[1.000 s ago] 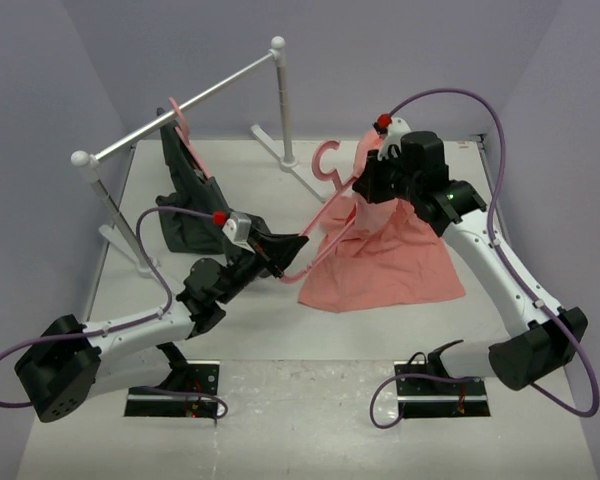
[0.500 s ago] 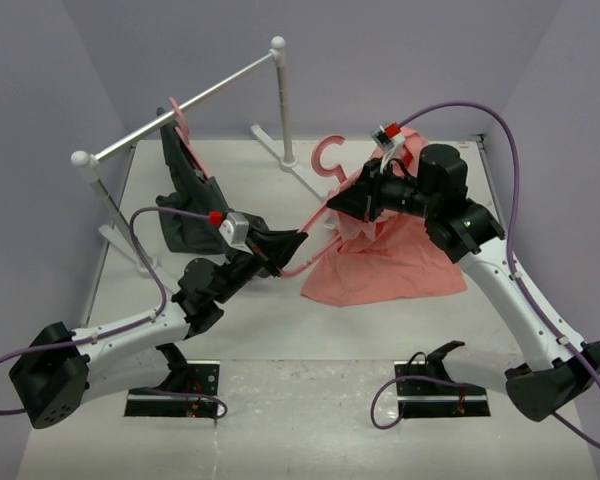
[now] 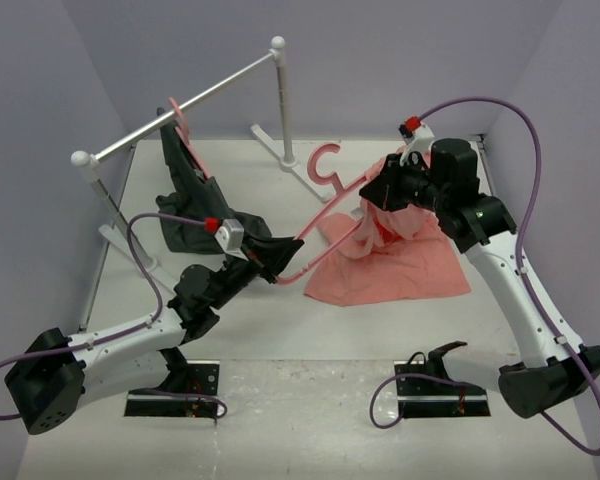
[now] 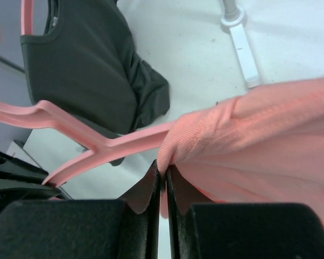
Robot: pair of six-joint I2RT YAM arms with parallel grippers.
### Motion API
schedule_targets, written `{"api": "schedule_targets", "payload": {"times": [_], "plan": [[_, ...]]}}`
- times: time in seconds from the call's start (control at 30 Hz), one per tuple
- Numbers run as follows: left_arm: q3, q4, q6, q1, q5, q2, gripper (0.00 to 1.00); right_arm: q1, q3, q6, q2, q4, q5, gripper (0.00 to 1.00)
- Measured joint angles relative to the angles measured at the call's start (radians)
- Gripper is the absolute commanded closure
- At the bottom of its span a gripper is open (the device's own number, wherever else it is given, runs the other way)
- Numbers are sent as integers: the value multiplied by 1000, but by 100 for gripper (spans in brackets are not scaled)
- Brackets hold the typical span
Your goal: Place the t-shirt on the hanger
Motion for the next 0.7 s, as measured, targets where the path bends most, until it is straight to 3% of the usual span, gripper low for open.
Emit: {"api": "schedule_targets", "payload": {"times": [0.27,0.47,0.6,0.7], "plan": [[-4,36,-14,0,9,33,100,32,-33,-33,12,14,-175,100],[-4,99,-39,0,34,130,100,37,-9,-59,28,2,-239,100],[-4,135,-50,0,45,180,100,106,72,-123,70,-39,-325,100],[-4,150,-58,0,50,187,100,156,88,-159,74,-54,-371,83]]}}
